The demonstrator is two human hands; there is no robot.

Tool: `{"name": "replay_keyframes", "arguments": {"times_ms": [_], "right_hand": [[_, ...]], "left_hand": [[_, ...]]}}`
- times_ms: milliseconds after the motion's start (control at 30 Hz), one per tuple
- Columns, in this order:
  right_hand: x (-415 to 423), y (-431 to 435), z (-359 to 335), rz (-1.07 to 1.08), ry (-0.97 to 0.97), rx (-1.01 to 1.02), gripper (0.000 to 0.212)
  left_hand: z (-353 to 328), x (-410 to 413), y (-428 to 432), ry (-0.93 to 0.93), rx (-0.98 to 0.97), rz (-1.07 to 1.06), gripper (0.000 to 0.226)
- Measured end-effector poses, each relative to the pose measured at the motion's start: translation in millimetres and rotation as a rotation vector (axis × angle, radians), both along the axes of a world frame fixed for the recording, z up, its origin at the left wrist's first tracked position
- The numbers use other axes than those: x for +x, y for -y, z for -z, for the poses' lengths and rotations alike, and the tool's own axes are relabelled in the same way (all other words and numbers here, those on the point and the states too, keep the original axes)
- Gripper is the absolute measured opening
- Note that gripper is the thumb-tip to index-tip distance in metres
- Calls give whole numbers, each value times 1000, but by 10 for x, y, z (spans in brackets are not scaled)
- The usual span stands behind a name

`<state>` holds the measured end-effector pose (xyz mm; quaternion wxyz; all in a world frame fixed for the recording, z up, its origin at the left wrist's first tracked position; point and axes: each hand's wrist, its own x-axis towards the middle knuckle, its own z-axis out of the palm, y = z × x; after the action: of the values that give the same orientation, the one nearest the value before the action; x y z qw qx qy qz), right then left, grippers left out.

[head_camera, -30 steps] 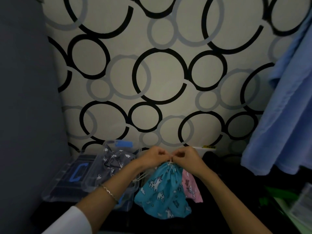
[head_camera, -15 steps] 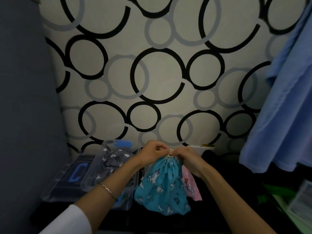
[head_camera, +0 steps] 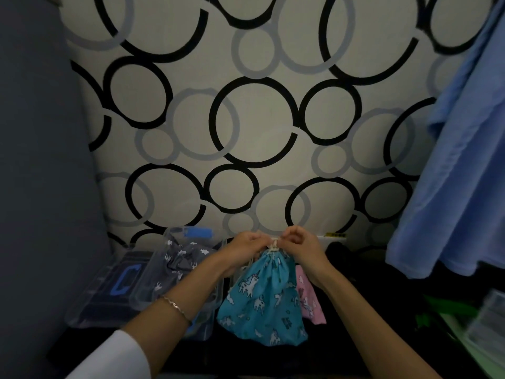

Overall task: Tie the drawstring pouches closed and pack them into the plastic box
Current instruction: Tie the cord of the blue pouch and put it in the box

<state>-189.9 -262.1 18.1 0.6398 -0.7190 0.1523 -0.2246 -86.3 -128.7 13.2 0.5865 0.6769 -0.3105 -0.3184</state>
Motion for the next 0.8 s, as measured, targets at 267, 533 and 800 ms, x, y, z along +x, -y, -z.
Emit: {"name": "replay_keyframes", "arguments": {"times_ms": [267,533,800], "right_hand": [[-71,-13,12,87,-1,-389,12],[-79,29,4,34,-73,-386,12],[56,113,-4,19,-226,-116,18]], "left_hand": [[-22,-21,25,-73,-12,22,28],[-68,42,-17,-28,27,47,27],[-87,136,-52,296,111,52,21]]}}
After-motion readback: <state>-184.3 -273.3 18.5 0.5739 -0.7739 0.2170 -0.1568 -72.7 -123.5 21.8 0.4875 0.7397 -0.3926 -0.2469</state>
